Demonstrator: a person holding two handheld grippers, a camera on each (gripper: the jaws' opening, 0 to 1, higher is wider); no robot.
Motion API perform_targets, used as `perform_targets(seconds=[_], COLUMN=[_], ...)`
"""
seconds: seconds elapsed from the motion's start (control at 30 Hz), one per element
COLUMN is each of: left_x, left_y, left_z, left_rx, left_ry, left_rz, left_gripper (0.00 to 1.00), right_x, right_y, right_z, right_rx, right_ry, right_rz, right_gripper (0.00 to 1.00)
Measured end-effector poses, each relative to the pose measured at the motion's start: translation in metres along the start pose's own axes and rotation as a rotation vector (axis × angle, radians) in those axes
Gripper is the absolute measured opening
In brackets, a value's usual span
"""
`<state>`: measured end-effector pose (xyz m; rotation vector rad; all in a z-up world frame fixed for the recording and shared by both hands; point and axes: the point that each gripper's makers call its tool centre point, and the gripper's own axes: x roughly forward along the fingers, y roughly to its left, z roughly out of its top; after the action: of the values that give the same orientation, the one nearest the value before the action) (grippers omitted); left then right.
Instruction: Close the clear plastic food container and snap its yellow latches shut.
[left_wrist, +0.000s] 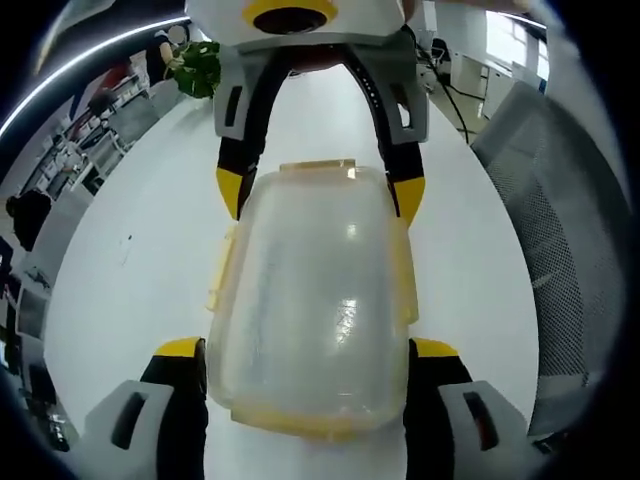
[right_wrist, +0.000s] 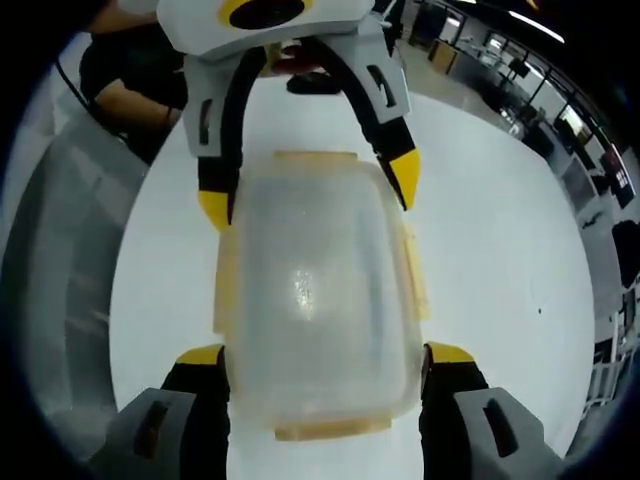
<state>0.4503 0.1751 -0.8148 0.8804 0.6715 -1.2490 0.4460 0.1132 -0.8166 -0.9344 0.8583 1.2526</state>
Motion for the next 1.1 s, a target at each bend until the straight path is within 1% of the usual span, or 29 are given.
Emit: perform_targets(seconds=[0.37,1.1], left_x=[0.003,0.008], left_y=[0.016,0.04], left_z=[0.0,-0.002], left_rx=[0.003,-0.006], left_ry=[0.003,0.005], left_rz=[-0.001,0.005], left_gripper=[0.82,0.82], right_x=[0.002,0.006], right_y=[-0.016,-0.042], right_z=[0.001,0.003], right_rx=[0.001,-0.008], right_ry=[-0.016,-0.023], right_rz=[-0.002,-0.001], right_gripper=[0.78,0.79])
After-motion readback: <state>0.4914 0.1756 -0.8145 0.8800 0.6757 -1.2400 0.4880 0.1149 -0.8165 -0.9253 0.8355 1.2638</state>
